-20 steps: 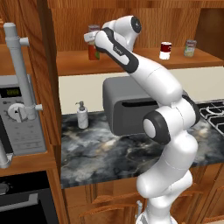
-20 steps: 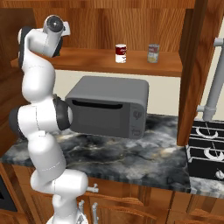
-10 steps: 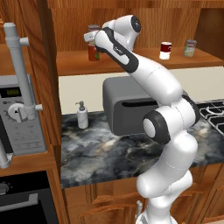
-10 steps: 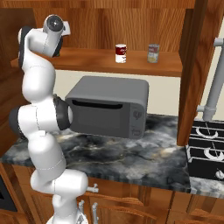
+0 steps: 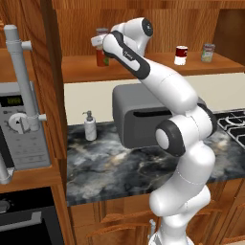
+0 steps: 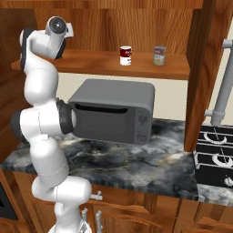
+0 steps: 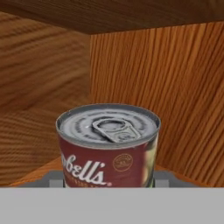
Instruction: Stack two cans on top of the other two cans in the cabinet.
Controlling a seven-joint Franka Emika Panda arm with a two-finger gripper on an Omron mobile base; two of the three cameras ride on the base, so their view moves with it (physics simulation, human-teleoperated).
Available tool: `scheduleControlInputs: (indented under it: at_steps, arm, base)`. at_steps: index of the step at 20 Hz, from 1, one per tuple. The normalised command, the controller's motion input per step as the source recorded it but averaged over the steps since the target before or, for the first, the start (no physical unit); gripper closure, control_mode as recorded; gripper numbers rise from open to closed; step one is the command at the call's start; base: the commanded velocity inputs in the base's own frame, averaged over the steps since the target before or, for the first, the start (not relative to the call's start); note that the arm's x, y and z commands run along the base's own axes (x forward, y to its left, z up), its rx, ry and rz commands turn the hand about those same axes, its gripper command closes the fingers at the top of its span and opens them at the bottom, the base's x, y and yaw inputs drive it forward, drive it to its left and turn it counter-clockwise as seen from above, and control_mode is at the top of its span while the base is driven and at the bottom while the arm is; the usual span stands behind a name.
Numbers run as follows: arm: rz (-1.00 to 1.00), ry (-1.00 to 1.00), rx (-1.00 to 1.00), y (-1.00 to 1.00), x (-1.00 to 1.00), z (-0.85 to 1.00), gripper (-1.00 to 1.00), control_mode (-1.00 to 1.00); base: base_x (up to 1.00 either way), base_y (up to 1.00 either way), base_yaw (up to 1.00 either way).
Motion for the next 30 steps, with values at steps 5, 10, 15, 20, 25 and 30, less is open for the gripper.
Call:
scheduleControlInputs:
  at_steps: [5,10,15,20,25,30]
  arm:
    - [0.00,0.00,0.00,0.01,0.12,-0.07,1.00,-1.00]
    - [0.00,0.02,0.00,0.00,0.02,-0.12,1.00,-1.00]
    - [0.00,0.03,0.00,0.01,0.00,-0.19,1.00,-1.00]
    - [0.00,0.00,0.00,0.01,0.00,-0.18,-1.00,-1.00]
    - [0.00,0.00,0.00,0.00,0.00,-0.11,-1.00,-1.00]
    - [0.00,0.00,0.00,-0.01,-0.01,-0.05,-1.00,-1.00]
  base:
    - [0.00,0.00,0.00]
    - [0.00,0.00,0.00]
    - [0.00,0.00,0.00]
    - [0.00,0.00,0.00]
    - [0.00,0.00,0.00]
    - [0.00,0.00,0.00]
